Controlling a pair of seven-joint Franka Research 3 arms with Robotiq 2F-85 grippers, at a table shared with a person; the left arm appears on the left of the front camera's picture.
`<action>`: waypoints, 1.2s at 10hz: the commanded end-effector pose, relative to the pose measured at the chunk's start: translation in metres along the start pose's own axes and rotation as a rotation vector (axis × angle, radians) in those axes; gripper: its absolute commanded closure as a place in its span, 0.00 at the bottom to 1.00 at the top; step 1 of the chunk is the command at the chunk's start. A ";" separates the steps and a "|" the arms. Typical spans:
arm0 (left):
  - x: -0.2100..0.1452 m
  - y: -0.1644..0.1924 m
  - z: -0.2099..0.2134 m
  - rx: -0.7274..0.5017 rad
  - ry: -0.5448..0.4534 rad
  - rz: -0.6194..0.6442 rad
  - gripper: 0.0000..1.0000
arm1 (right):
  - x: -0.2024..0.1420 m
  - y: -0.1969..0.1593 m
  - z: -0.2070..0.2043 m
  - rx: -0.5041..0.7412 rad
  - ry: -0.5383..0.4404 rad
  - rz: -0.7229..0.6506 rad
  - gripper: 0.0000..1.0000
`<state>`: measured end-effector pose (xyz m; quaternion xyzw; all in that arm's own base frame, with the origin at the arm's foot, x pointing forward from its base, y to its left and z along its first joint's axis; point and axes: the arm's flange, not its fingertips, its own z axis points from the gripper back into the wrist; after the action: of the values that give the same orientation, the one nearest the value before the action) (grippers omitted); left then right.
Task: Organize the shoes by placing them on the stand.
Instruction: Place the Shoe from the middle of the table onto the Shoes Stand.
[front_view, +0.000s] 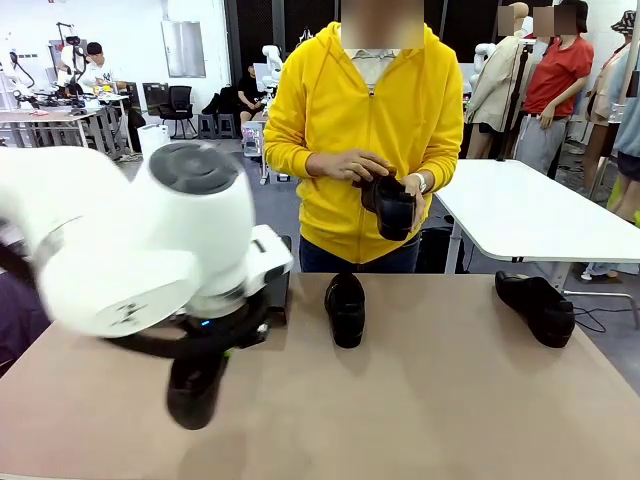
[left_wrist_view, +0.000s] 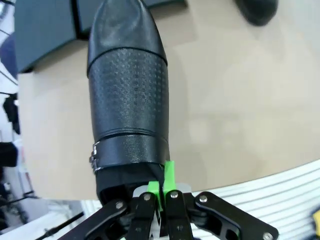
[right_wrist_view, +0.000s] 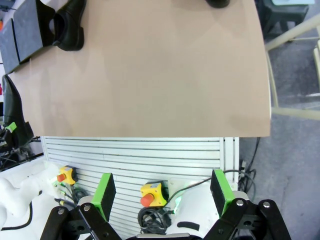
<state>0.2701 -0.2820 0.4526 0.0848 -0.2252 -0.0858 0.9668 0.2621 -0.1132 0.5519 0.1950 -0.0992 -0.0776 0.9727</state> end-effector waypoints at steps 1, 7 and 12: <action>-0.019 0.026 -0.001 -0.013 0.037 0.115 1.00 | 0.000 0.000 0.001 0.016 0.001 -0.001 0.00; 0.000 0.000 0.000 0.000 0.000 0.000 1.00 | 0.000 0.000 0.001 0.016 0.001 -0.001 0.00; 0.104 0.032 -0.002 0.022 -0.014 -0.137 1.00 | 0.000 0.000 0.001 0.016 0.001 -0.001 0.00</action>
<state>0.3288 -0.2737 0.4747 0.1094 -0.2135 -0.1432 0.9602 0.2620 -0.1132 0.5519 0.1951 -0.0994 -0.0776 0.9726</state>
